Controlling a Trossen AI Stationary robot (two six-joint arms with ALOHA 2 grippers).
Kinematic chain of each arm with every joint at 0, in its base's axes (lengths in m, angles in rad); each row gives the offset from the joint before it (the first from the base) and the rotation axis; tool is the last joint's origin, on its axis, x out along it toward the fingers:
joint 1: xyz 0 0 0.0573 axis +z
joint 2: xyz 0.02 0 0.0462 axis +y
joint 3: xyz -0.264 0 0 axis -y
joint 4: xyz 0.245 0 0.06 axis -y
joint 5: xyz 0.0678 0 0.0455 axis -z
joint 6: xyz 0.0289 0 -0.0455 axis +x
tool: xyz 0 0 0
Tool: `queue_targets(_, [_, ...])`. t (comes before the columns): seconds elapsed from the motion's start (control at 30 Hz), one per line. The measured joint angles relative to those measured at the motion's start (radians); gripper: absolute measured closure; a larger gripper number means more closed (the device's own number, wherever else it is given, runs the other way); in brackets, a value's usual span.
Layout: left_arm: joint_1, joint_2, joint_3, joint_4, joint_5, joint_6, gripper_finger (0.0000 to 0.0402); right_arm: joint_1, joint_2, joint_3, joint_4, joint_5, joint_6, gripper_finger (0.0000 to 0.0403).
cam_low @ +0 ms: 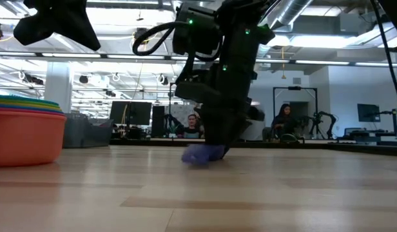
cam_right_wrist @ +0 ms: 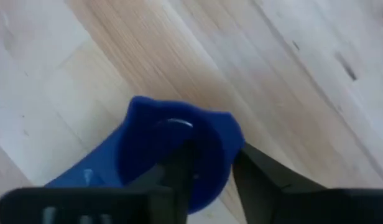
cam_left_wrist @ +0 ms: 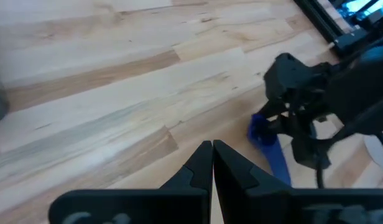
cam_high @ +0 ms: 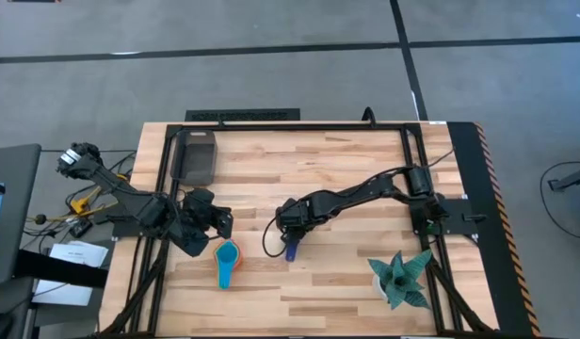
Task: Nest measuring cups in basket
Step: Stack the dark blue measuring cup on top of the light blue measuring cup
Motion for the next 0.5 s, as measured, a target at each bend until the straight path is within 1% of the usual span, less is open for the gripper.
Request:
queue_targets(0.13, [0.012,0.0,0.0,-0.001,0.019,0.012,0.0401,0.003,-0.032,-0.007,0.003,0.017,-0.006,0.0335])
queue_targets(0.2, [0.015,0.0,0.0,0.006,0.019,0.015,0.0401,0.005,-0.069,-0.008,0.007,0.037,-0.021,0.0368])
queue_targets(0.27, [0.016,0.0,0.0,0.017,0.013,0.019,0.0401,0.005,-0.116,-0.006,0.036,0.069,-0.03,0.0388])
queue_targets(0.33, [0.016,0.0,0.0,0.044,-0.017,0.044,0.0401,0.003,-0.16,-0.005,0.054,0.115,-0.031,0.0388])
queue_targets(0.43, [0.016,0.016,0.0,0.119,-0.065,0.13,0.0399,-0.005,-0.222,-0.006,0.091,0.191,0.015,0.0366])
queue_targets(0.5, [0.017,0.027,0.0,0.183,-0.089,0.204,0.0393,-0.018,-0.269,-0.006,0.097,0.228,0.053,0.0359])
